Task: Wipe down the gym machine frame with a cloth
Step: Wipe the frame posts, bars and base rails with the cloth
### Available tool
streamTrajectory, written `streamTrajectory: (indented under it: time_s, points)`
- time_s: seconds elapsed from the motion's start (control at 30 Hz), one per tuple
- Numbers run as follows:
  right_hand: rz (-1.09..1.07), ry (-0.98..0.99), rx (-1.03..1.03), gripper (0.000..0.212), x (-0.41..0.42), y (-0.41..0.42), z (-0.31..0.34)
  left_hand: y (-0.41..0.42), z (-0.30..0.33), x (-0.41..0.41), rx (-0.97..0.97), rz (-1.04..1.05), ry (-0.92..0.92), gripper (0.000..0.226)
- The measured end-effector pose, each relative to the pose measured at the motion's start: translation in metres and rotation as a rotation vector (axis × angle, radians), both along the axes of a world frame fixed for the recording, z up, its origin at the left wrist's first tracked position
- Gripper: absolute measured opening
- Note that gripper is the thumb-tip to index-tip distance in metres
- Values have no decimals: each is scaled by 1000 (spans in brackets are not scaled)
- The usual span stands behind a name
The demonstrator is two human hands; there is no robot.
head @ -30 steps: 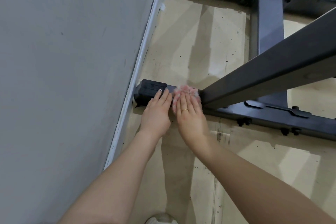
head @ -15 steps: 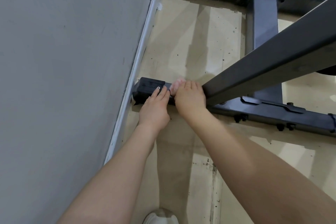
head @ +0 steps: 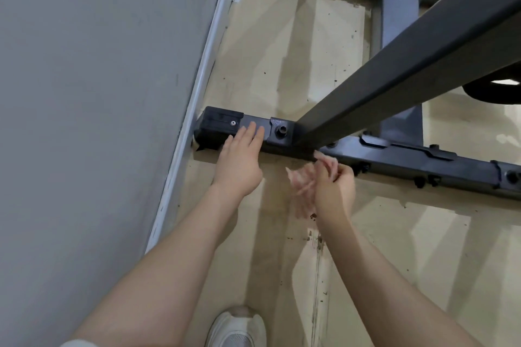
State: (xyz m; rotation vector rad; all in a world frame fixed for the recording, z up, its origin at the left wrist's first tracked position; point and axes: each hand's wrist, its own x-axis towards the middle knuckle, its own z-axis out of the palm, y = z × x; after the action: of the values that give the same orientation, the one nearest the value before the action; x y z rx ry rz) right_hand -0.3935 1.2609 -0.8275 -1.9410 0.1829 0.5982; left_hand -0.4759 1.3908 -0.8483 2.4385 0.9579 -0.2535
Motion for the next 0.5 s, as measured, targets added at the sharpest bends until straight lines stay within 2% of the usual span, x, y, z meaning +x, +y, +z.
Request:
streamTrajectory:
  time_s: [0.07, 0.17, 0.2, 0.27, 0.33, 0.37, 0.4, 0.43, 0.5]
  points:
    - [-51, 171, 174, 13, -5, 14, -8, -7, -3, 2, -14, -53, -9, 80]
    - [-10, 375, 228, 22, -9, 43, -26, -3, -7, -1, -73, -36, -51, 75]
    - [25, 371, 227, 26, -7, 52, -32, 1, -7, -2, -100, -33, -68, 72]
    - [33, 230, 136, 33, -7, 67, -36, 8, -6, -5, -136, -50, -91, 69]
    - [101, 191, 94, 31, -9, 65, -37, 9, -7, -7, -149, -58, -106, 71]
    - [50, 312, 185, 31, -5, 60, -34, 7, -8, -8, -157, -41, -115, 70]
    - [91, 317, 145, 35, 0, 60, -33, 5, -8, -8, -165, -26, -122, 69]
    - [73, 383, 200, 39, 1, 57, -34, 3, -10, -8, -166, -11, -130, 70]
    - [30, 384, 347, 37, 3, 50, -29, -1, -10, -7, -158, 9, -138, 77]
